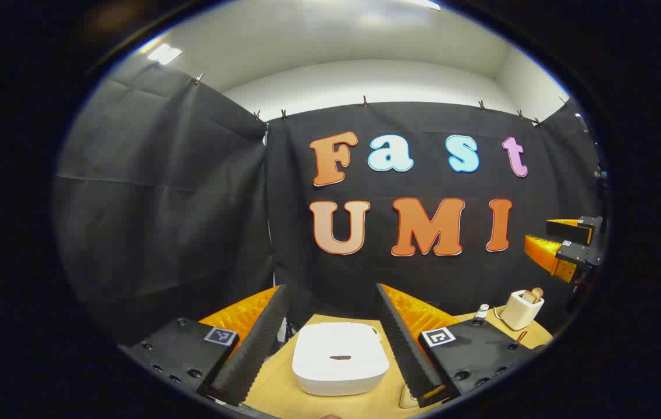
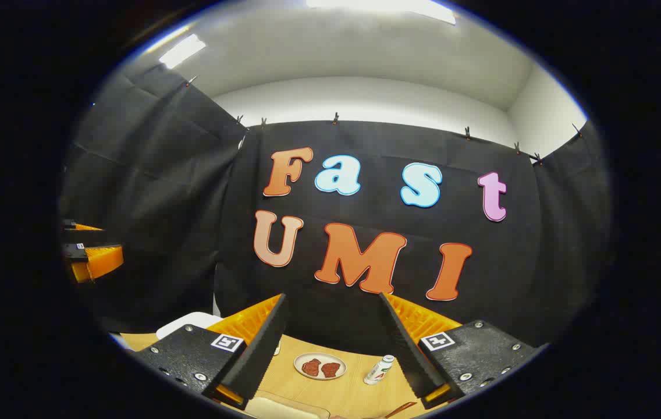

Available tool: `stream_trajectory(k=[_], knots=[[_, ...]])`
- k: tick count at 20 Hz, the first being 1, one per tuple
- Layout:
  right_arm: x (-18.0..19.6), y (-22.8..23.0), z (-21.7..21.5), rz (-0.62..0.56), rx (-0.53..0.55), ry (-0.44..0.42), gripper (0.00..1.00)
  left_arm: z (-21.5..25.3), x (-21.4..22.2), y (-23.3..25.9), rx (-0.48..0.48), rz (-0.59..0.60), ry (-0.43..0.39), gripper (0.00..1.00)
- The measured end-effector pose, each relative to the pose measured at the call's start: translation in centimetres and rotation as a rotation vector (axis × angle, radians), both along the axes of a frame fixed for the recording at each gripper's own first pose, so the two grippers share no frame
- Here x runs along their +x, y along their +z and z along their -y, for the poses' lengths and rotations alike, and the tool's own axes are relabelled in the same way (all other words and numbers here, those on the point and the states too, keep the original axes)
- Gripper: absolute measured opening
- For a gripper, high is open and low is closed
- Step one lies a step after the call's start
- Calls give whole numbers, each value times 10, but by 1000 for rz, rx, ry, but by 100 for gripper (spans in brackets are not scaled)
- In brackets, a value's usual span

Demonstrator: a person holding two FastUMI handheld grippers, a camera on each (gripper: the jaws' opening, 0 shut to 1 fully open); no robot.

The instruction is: Close the left gripper, press the button to open the rice cooker; take a wooden spoon from the chopstick holder with the right hand, scoop a spoonful of rice and pour it into the rice cooker, then put the wooden spoon back into the chopstick holder.

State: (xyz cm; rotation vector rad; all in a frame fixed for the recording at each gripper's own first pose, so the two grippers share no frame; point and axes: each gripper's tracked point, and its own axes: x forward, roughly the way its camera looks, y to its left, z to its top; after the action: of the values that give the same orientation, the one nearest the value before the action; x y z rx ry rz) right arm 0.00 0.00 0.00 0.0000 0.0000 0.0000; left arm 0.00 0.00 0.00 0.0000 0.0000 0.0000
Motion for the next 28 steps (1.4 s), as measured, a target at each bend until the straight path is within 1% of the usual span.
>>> stream_trajectory(k=[1, 3, 5, 11, 12, 13, 14, 15, 16, 20, 24, 28], knots=[[-1, -3, -1, -5, 20, 5, 95, 2, -6, 4, 9, 13, 5, 100], [-4, -8, 10, -13, 31, -5, 95, 8, -10, 12, 10, 39, 2, 99], [-7, -9, 22, -17, 34, -20, 95, 16, -11, 16, 2, 57, -6, 100], [-18, -16, 59, -24, 31, -87, 95, 41, 7, 19, 0, 76, -44, 100], [-19, -19, 62, -30, 35, -95, 97, 43, 9, 19, -2, 78, -45, 100], [-19, -22, 62, -44, 52, -91, 95, 47, 13, 19, -5, 80, -47, 100], [-22, -26, 59, -59, 69, -74, 95, 50, 15, 19, -9, 84, -48, 100], [-22, -29, 60, -67, 87, -72, 95, 51, 17, 21, -13, 89, -46, 99], [-22, -29, 67, -71, 95, -79, 95, 55, 20, 21, -15, 95, -50, 100], [-19, -33, 88, -70, 84, -137, 95, 62, 28, 19, -15, 98, -56, 100], [-18, -34, 98, -58, 74, -168, 95, 66, 33, 15, -18, 95, -59, 100], [-13, -39, 102, -60, 76, -177, 95, 67, 37, 13, -9, 95, -51, 100]])
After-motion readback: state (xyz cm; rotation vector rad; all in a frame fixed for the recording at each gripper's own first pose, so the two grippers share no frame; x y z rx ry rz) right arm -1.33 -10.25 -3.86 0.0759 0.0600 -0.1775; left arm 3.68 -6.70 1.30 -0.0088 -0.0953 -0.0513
